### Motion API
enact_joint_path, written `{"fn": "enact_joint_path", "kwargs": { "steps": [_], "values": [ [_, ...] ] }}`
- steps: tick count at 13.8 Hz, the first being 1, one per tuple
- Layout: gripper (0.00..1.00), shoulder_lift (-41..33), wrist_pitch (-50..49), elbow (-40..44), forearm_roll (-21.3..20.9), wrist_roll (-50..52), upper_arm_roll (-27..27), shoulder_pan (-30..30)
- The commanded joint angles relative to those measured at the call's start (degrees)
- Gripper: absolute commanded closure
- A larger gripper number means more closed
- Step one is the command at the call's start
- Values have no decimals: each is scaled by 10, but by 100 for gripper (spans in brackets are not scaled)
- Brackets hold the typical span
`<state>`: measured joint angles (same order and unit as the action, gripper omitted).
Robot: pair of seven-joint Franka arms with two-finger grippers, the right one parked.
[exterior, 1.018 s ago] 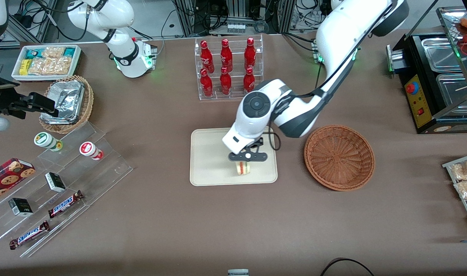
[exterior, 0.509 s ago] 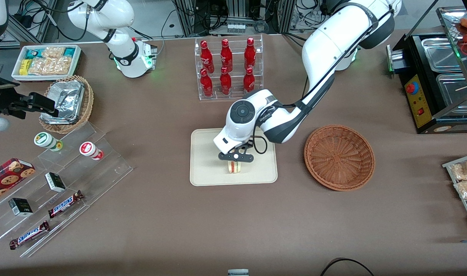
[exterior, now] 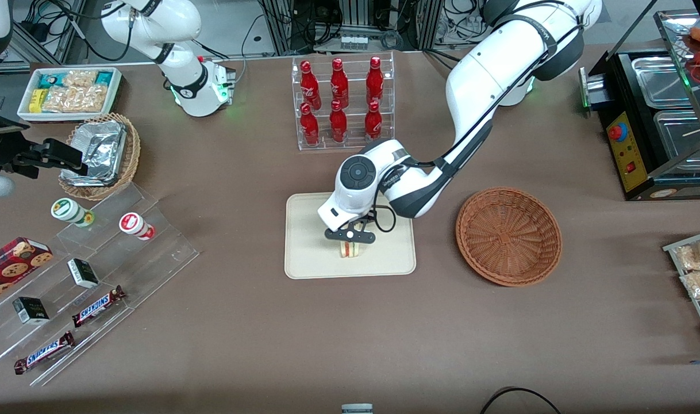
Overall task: Place sandwich from basket to tray
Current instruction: 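Lower the sandwich onto the tray and open the left gripper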
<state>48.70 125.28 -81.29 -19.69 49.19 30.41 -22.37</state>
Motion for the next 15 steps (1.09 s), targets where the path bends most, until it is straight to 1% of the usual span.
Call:
{"fn": "enact_joint_path", "kwargs": {
  "steps": [1, 4, 7, 8, 10, 12, 15],
  "values": [
    [1, -14, -6, 17, -11, 10, -1, -3],
    [1, -64, -49, 17, -7, 24, -1, 0],
    [1, -129, -91, 12, -4, 77, 2, 33],
    [1, -153, -110, 11, 4, 87, 0, 39],
    [1, -198, -138, 10, 25, 91, 0, 77],
    [1, -244, -186, 10, 54, 79, 1, 120],
    [1, -294, -241, 5, 71, 46, 2, 170]
  ]
}}
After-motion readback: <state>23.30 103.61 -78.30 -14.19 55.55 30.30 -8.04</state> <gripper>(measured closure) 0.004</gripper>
